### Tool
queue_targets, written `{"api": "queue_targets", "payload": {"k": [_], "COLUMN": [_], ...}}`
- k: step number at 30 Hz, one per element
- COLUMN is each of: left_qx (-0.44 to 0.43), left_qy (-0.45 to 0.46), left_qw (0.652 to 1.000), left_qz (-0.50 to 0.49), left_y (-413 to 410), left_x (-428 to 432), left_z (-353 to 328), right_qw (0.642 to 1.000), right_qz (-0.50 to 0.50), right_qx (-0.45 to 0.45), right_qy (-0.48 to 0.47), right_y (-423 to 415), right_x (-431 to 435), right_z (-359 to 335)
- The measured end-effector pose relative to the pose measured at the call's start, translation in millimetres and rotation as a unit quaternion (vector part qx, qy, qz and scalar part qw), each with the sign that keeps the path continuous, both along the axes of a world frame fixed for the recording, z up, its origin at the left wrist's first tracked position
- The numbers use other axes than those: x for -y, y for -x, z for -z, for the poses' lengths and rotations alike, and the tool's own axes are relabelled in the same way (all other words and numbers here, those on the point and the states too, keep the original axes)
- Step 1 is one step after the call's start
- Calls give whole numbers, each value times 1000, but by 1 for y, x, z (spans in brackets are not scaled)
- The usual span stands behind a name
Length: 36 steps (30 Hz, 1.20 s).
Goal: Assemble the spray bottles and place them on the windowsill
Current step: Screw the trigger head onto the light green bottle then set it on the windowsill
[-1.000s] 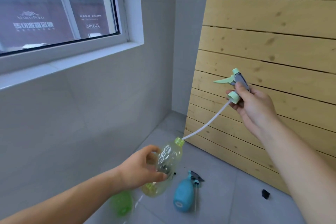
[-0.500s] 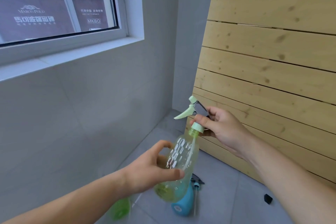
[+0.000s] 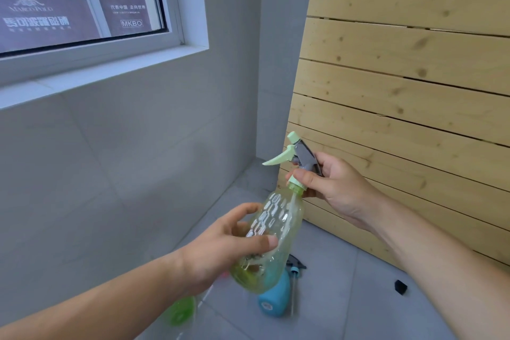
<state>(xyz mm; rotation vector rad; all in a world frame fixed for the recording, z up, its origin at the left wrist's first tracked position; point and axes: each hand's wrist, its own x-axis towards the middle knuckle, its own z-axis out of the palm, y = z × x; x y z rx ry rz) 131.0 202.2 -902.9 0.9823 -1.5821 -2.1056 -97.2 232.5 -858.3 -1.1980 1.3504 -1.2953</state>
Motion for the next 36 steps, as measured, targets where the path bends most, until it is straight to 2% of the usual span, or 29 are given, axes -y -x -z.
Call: {"api": "queue_targets", "payload": {"k": [5, 11, 17, 20, 24, 25, 28, 30, 34, 36], "left_qx": [-11, 3, 35, 37, 37, 40, 54, 56, 51, 51], "left_qy": [-2, 20, 39, 50, 60, 63, 70, 67, 70, 72], "left_qw": [1000, 1000, 998, 998, 997, 997, 996, 996, 996, 996], "left_qz": [-9, -22, -23, -16, -15, -17, -25, -22, -22, -26], "left_y": [-3, -2, -1, 0, 1, 1, 2, 3, 2, 2], "left_x": [-2, 0, -2, -1, 1, 1, 0, 0, 3, 2], "left_z": [-6, -9, -6, -8, -10, -9, -7, -4, -3, -4], "right_qw": [997, 998, 992, 993, 999, 999, 996, 992, 999, 999], "right_qz": [-53, -45, 48, 78, -4, -10, 53, 83, -2, -11], "right_qx": [53, 32, -112, -90, 49, 47, -77, -99, 51, 38], "right_qy": [-7, 9, 11, 4, -7, -3, 2, 2, -13, -13], "right_y": [7, 8, -1, -6, 4, 6, 0, -6, 3, 4], "right_x": [-1, 2, 6, 8, 6, 5, 6, 8, 4, 3], "right_z": [0, 1, 10, 12, 5, 4, 8, 11, 3, 1]}}
